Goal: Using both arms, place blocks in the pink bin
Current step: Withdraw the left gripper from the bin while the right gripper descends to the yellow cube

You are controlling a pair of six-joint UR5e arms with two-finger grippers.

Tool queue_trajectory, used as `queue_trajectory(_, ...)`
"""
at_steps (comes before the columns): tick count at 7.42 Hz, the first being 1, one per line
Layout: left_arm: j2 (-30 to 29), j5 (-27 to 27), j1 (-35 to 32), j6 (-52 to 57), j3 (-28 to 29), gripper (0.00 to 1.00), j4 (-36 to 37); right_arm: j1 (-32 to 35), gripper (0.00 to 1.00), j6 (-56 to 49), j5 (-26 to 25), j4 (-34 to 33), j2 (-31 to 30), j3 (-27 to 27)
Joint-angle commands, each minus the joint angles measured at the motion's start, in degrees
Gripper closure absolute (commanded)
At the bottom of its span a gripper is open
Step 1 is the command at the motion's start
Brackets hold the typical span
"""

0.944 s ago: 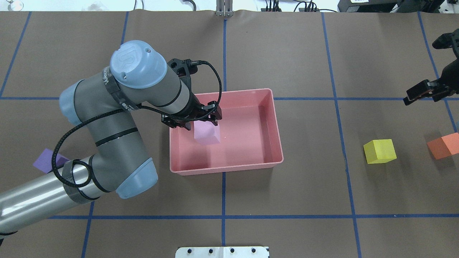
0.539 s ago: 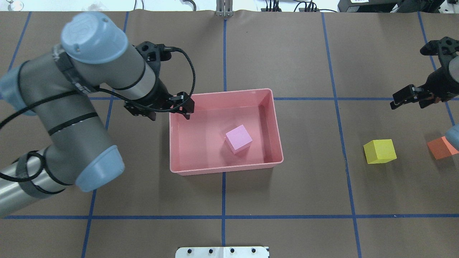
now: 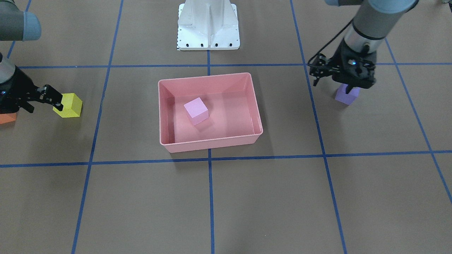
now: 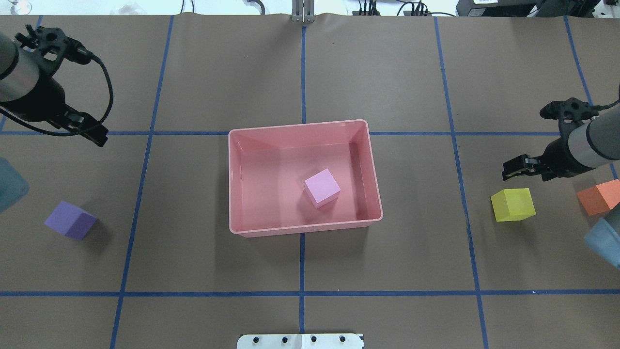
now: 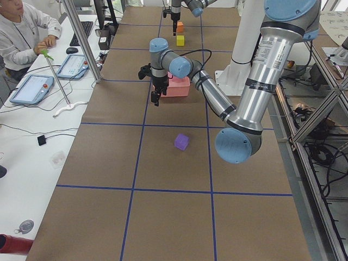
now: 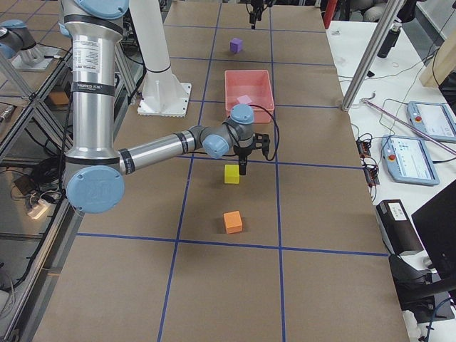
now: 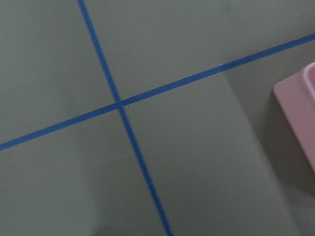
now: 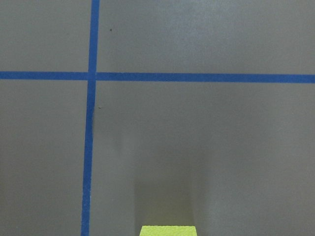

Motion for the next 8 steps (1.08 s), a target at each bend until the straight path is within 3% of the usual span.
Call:
queue_trajectory(1, 1.2, 0.0, -1.1, 1.9, -0.2, 0.00, 0.0, -6.0, 0.00, 3.6, -6.5, 2.3, -2.9, 1.1)
queue_trajectory(2, 1.2, 0.0, -1.1, 1.8, -0.2, 0.00, 0.0, -7.7, 0.00, 3.6, -8.1, 5.8, -5.0, 1.0)
queue_trajectory(5, 1.2, 0.0, -1.1, 1.8, -0.4, 0.00, 0.0, -12.0, 0.00, 3.6, -11.9, 6.8, -5.7, 0.3)
queue_trajectory(6, 1.2, 0.0, -1.1, 1.8, -0.2, 0.00, 0.0, -12.3, 0.40, 3.7, -12.4, 6.8, -5.4, 0.0)
queue_trajectory(7, 1.2, 0.0, -1.0, 1.8, -0.3, 0.00, 0.0, -12.3, 0.99, 3.5, -12.1, 6.8, -5.0, 0.0)
queue_trajectory(8, 1.2, 0.0, -1.0, 1.8, -0.3, 0.00, 0.0, -12.1, 1.00, 3.5, -11.2, 6.8, -4.7, 0.8)
